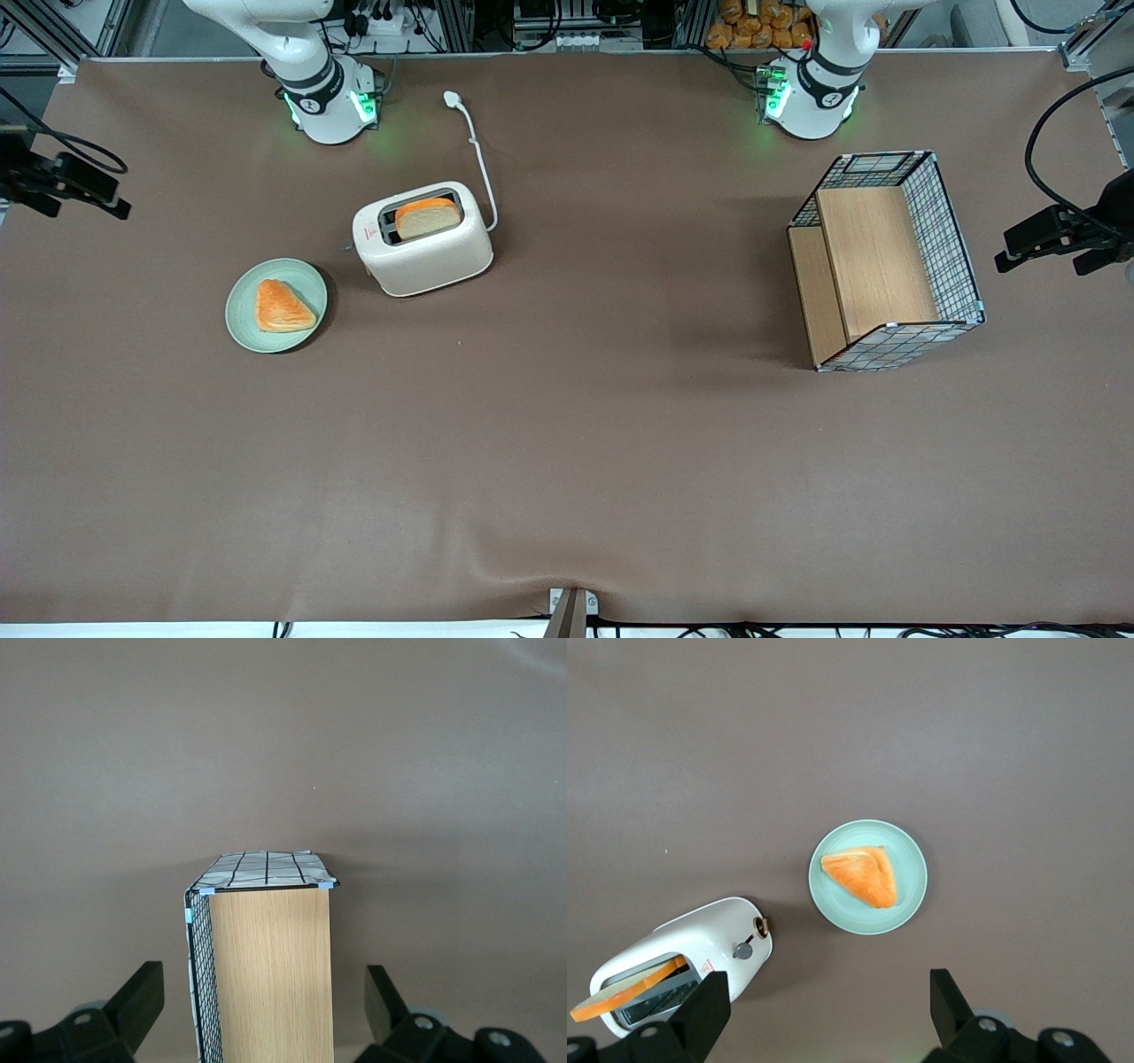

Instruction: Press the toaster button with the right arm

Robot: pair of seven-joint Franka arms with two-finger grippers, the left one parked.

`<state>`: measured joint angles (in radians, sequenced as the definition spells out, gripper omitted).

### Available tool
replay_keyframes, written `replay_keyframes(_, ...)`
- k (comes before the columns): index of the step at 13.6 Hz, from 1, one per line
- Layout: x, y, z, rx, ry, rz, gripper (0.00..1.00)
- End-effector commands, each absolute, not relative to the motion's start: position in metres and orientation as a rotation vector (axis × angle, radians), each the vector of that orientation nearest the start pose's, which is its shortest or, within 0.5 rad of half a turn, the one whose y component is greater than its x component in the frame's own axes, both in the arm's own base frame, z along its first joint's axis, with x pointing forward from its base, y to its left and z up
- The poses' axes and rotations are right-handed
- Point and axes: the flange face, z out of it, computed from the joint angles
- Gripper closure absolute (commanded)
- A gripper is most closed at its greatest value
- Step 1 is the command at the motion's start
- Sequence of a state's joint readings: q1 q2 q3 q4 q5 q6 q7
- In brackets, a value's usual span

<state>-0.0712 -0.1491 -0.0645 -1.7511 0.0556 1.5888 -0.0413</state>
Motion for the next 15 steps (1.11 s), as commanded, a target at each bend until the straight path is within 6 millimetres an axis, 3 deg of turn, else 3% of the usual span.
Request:
replay_keyframes(1, 0.516, -0.079, 0.612, -3.095, 0.182, 0.027, 0.0)
replay_keyframes(4, 0.536, -0.09, 0.609, -3.115, 0.259, 0.051, 0.0)
replay_keyframes(15, 0.535, -0.086, 0.617, -3.125, 0.271, 0.067, 0.0)
